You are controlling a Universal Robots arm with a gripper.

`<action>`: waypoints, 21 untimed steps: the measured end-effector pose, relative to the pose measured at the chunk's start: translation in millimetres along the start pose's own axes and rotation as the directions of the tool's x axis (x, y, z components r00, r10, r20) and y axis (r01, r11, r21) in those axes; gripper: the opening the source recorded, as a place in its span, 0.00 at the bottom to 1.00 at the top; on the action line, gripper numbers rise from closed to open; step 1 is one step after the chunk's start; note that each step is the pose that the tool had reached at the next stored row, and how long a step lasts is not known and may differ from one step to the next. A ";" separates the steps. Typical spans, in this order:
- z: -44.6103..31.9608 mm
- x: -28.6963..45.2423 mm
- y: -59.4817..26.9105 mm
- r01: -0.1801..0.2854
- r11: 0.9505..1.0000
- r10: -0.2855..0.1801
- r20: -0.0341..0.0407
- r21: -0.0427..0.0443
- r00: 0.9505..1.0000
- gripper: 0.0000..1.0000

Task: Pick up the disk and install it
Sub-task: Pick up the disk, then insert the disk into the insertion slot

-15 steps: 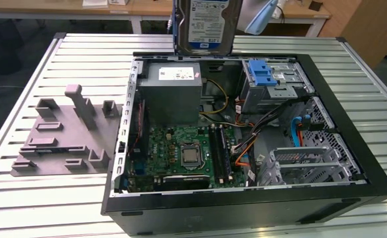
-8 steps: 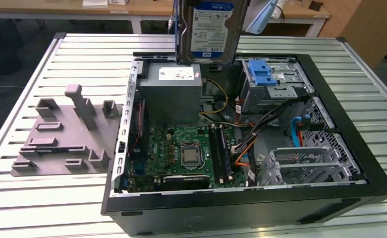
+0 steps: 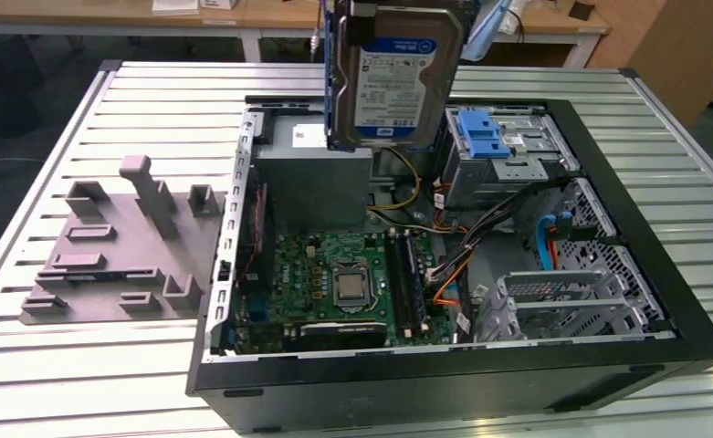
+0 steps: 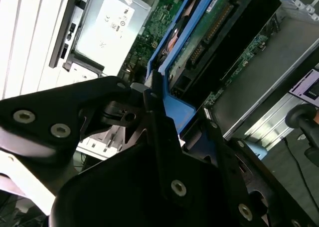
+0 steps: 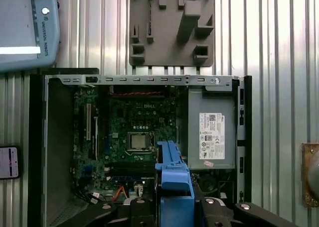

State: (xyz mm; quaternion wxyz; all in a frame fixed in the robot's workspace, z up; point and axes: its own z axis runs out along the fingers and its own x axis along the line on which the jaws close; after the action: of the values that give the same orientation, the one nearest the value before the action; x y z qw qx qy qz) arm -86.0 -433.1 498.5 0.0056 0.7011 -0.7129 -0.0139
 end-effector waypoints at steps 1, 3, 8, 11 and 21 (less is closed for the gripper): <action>0.8 0.7 -2.4 0.000 1.000 0.000 0.000 0.000 1.000 0.36; 2.8 1.7 -6.9 0.000 1.000 0.000 -0.001 0.000 1.000 0.36; 5.0 1.9 -7.8 0.000 1.000 0.000 0.000 0.000 1.000 0.36; 5.7 1.9 -7.9 0.000 1.000 0.000 0.000 0.000 1.000 0.36; 6.7 4.8 -8.0 0.000 1.000 0.000 0.000 0.000 1.000 0.36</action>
State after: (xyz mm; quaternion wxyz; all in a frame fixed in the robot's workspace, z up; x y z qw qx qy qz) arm -78.3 -437.9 491.5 0.0058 0.7012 -0.7128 -0.0139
